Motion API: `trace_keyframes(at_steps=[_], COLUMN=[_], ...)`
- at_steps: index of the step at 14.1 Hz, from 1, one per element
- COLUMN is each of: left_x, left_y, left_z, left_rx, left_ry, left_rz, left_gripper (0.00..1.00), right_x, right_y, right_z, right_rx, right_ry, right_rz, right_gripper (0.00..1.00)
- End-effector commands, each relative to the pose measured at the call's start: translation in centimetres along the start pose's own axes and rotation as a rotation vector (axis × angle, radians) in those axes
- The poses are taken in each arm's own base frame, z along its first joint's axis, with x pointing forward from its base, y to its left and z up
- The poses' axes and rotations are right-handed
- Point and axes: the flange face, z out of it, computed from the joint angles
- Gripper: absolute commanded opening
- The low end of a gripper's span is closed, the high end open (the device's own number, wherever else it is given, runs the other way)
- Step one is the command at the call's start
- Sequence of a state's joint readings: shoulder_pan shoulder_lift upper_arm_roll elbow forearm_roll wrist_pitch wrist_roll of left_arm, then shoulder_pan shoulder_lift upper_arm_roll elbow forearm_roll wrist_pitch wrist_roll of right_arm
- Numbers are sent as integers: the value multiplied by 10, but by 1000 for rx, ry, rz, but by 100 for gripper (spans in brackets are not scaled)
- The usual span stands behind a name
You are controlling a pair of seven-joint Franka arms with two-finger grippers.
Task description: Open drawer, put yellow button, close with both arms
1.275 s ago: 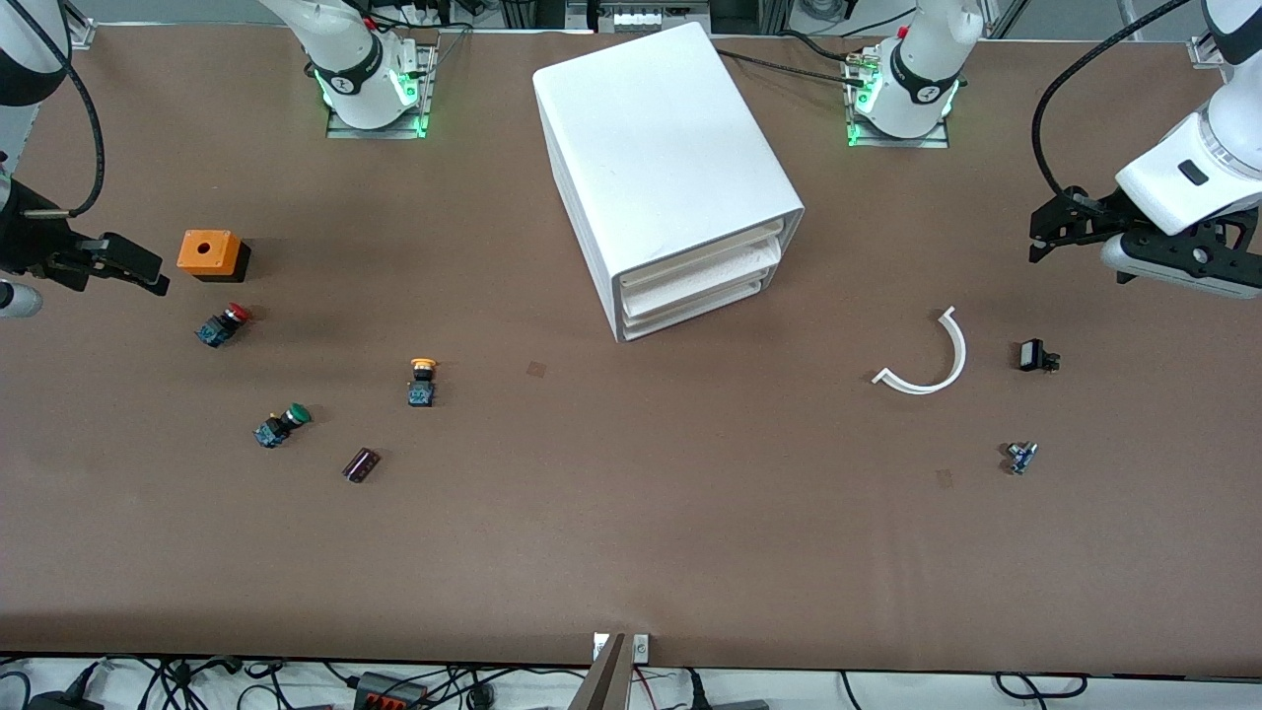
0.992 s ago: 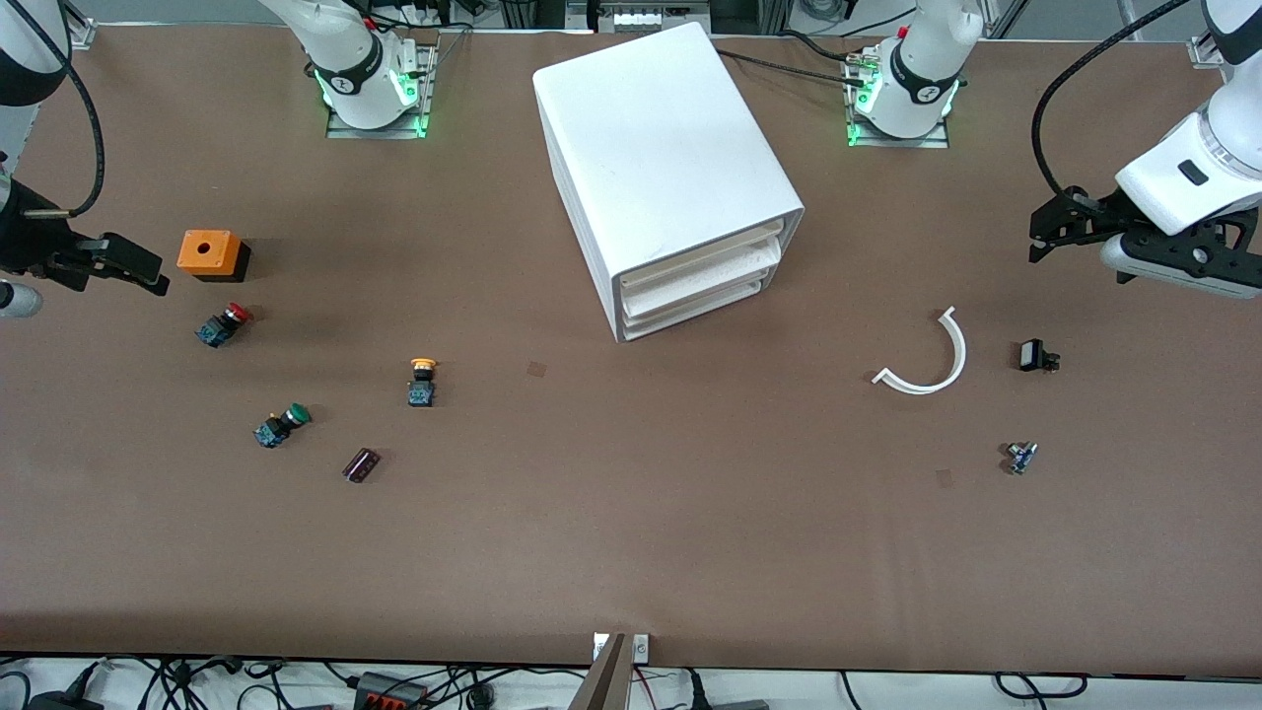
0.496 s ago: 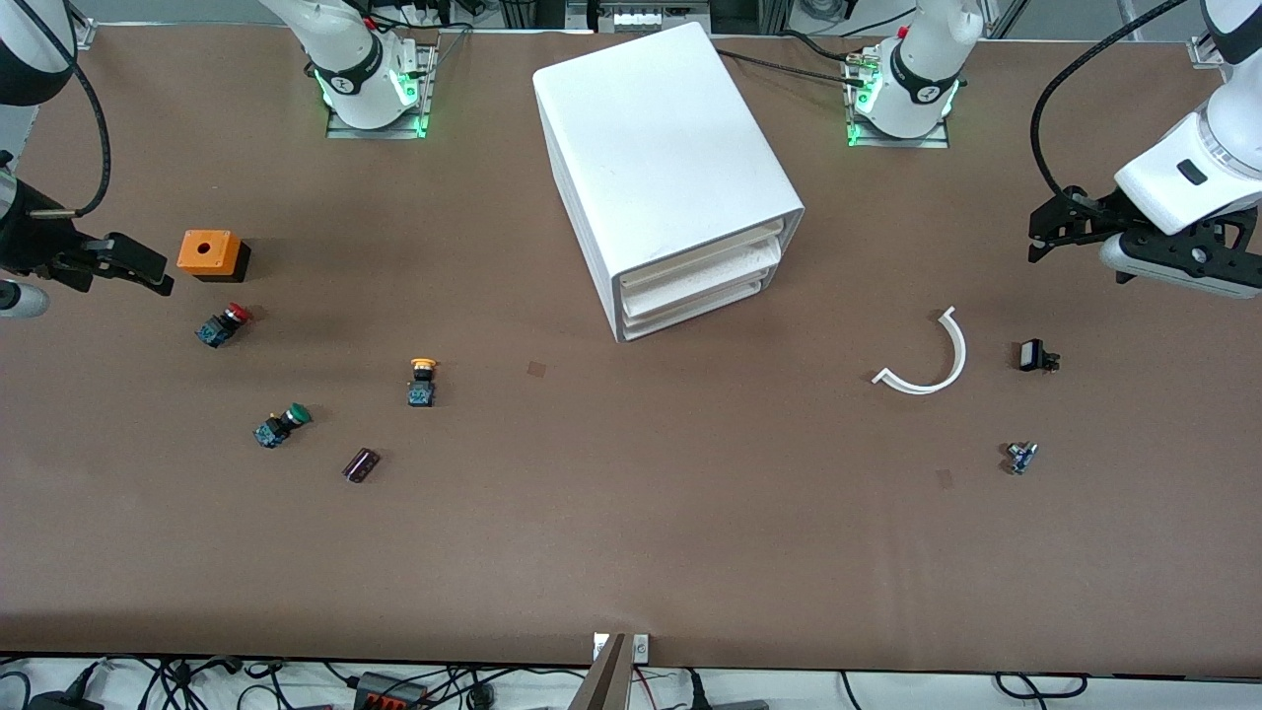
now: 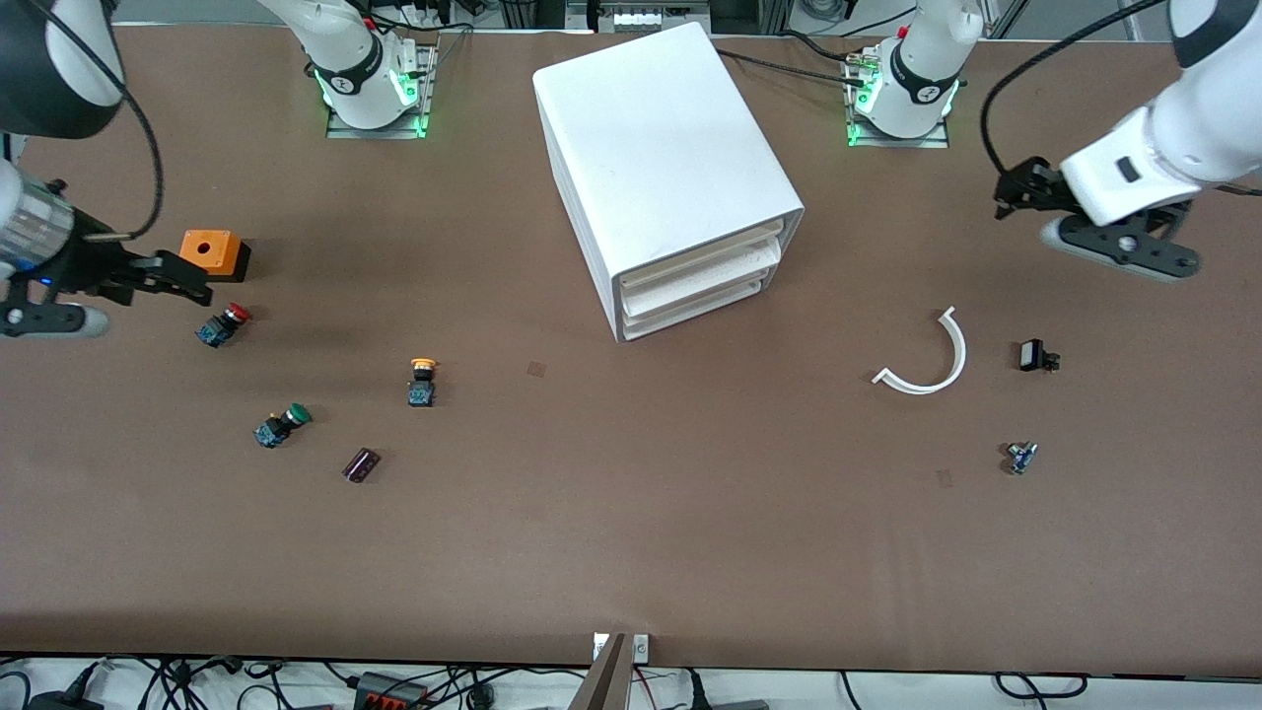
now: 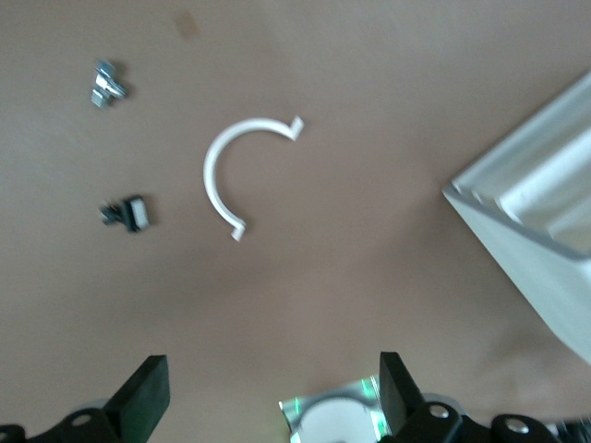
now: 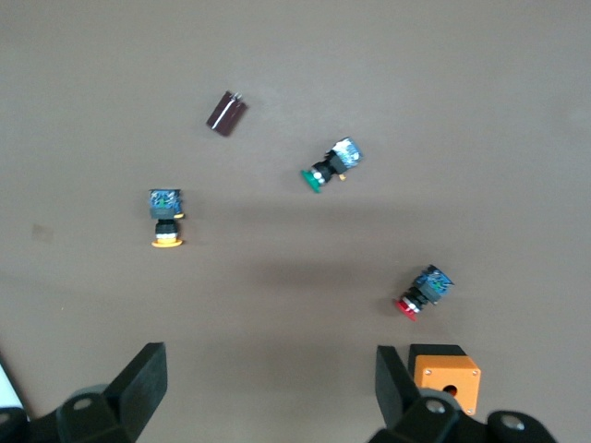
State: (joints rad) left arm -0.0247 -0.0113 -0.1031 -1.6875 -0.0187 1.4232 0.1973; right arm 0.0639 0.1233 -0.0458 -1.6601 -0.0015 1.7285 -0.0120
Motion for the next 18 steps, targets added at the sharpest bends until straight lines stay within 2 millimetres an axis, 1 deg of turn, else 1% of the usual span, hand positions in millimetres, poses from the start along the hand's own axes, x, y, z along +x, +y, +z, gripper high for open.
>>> trace_keyframes(at_steps=[1,2,3,4,5,6,7,8,9,10,11,12,14,15,17,18], left_x=[7,15,32,46,61,78,92,105,116,128,135,141,137,134,134,135], left_y=[19,21,22,24,27,29,31,31,33,34,36,39,47,50,62,67], left_z=[15,28,51,70,90,111,131,145,159,178,191,206,228,242,262,269], left_rx=[-122,-180,-246,-338,-434,-543,-647,-718,-782,-852,-916,-984,-1101,-1121,-1120,-1125], left_ry=[-100,-122,-160,-175,-189,-195,-183,-139,-97,-66,-34,-6,23,39,80,110], left_rz=[57,86,125,148,149,147,175,209,232,266,314,348,324,296,317,333], left_gripper=[100,100,100,100,100,100,100,100,100,100,100,100,100,100,100,97], right_x=[10,15,22,26,31,36,41,45,49,51,53,56,61,63,64,66], right_y=[-37,-47,-60,-73,-79,-81,-87,-97,-110,-118,-127,-131,-137,-141,-156,-157], right_z=[29,43,62,74,93,105,121,135,148,158,171,185,210,225,245,256], right_rx=[-5,-7,-13,-15,-13,-1,8,7,4,2,-1,-3,-7,-10,-15,-15], right_ry=[-41,-59,-83,-88,-97,-99,-109,-104,-101,-101,-103,-101,-107,-108,-100,-95], right_rz=[-68,-83,-103,-123,-130,-127,-129,-140,-152,-154,-166,-169,-159,-163,-152,-154], right_gripper=[100,100,100,100,100,100,100,100,100,100,100,100,100,100,100,100])
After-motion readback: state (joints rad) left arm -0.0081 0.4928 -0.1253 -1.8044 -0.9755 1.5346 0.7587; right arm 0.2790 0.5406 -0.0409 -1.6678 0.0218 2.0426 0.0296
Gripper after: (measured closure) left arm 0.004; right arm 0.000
